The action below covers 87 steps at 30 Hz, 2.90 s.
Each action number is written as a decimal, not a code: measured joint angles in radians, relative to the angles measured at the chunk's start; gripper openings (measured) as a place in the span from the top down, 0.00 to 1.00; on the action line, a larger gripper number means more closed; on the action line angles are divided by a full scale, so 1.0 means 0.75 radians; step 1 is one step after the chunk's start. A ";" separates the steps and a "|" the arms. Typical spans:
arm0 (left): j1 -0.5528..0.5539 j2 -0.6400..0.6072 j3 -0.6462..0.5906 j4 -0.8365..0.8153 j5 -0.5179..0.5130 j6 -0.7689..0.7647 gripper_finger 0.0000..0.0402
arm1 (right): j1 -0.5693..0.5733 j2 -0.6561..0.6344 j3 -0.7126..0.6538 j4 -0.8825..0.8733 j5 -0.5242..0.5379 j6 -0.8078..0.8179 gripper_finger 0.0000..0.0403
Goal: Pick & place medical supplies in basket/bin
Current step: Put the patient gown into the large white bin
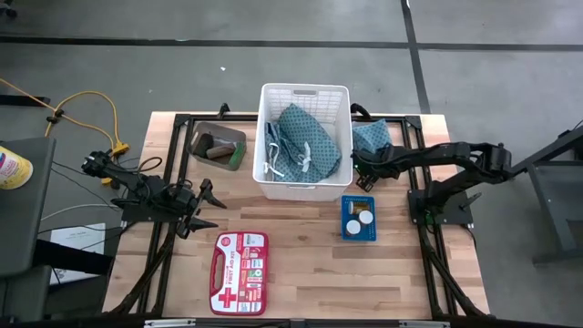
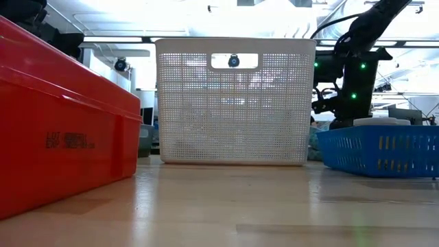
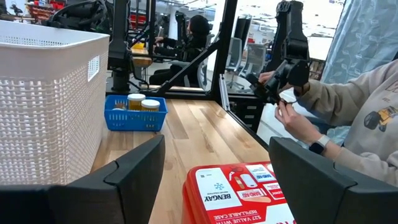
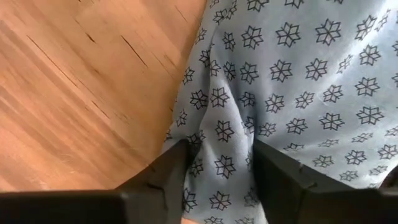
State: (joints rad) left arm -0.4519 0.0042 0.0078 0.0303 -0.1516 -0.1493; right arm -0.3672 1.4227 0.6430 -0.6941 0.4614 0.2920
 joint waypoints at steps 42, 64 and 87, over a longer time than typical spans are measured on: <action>0.000 0.000 0.000 0.000 0.005 -0.001 0.30 | -0.009 -0.631 0.025 -0.019 0.210 0.094 0.96; 0.000 0.000 0.000 0.000 -0.001 0.000 0.30 | -0.008 -0.772 0.205 0.145 0.366 -0.123 0.96; 0.000 0.000 0.000 0.000 0.005 -0.001 0.30 | -0.009 -0.480 0.662 0.532 0.647 -0.794 0.96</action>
State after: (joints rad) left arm -0.4519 0.0043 0.0078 0.0303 -0.1477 -0.1497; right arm -0.3740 1.0627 1.1391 -0.2953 0.9468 -0.3035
